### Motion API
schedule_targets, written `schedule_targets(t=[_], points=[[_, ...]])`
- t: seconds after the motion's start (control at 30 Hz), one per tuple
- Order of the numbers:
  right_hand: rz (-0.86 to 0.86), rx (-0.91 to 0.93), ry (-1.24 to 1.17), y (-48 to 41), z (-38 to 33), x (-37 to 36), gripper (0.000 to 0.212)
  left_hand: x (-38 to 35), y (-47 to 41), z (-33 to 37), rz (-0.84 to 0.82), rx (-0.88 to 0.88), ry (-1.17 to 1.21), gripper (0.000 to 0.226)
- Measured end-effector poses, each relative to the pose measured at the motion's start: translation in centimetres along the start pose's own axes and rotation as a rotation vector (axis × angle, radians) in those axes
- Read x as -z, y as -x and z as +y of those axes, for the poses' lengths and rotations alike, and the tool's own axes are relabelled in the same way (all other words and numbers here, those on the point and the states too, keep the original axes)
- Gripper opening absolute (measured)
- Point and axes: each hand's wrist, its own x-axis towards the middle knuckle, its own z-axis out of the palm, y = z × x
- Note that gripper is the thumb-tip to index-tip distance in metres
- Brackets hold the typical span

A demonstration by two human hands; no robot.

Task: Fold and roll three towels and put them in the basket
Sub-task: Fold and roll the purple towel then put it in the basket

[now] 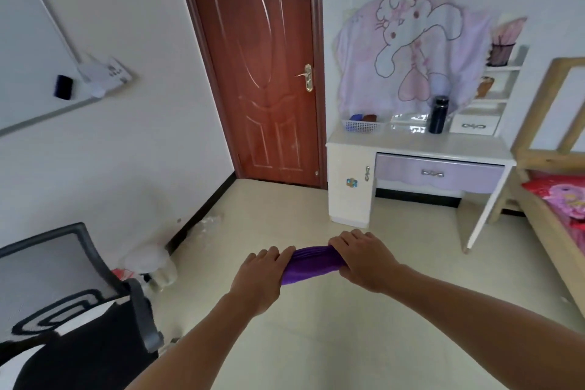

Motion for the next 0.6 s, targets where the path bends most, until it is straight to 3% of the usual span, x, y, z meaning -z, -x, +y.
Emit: schedule_targets(t=[0.23,0.37,0.6], points=[[0.021,-0.096,0.025,-8.9,11.5,-3.0,0.035,-2.8,-16.4,-2.7,0.011,-0.126,0.044,0.044],[-0.062,-0.185,-0.030,-16.0,18.4,-3.8,0.040,-4.9,-27.9,-5.0,-0.001,-0.192,0.071,0.034],[-0.118,-0.392,-0.177,-26.1,29.9,-4.3,0.039,-4.4,-45.5,-6.5,-0.137,-0.228,0.234,0.031]])
